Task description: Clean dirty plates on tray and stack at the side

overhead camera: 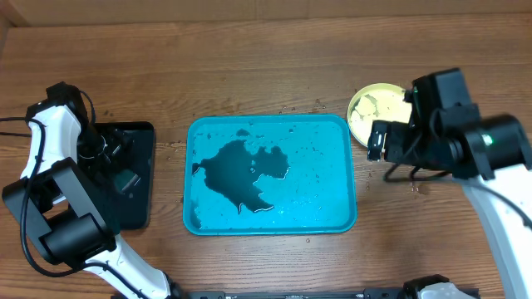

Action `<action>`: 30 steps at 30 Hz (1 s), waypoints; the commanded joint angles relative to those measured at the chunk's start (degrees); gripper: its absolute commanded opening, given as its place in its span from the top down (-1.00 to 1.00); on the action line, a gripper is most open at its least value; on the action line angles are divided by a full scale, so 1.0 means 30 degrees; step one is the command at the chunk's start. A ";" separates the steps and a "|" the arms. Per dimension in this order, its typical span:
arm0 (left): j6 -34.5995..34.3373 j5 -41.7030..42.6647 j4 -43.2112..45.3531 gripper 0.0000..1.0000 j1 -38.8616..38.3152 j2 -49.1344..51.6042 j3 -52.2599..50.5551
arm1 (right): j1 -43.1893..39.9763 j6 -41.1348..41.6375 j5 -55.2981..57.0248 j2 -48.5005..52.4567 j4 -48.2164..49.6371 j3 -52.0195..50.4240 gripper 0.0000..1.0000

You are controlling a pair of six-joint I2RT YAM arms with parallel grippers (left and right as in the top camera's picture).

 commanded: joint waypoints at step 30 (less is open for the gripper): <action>0.0109 0.0087 0.0015 -1.00 -0.0044 -0.0568 0.0015 | -0.3694 -0.1443 -0.1494 -2.1362 1.6655 -2.1209 -1.00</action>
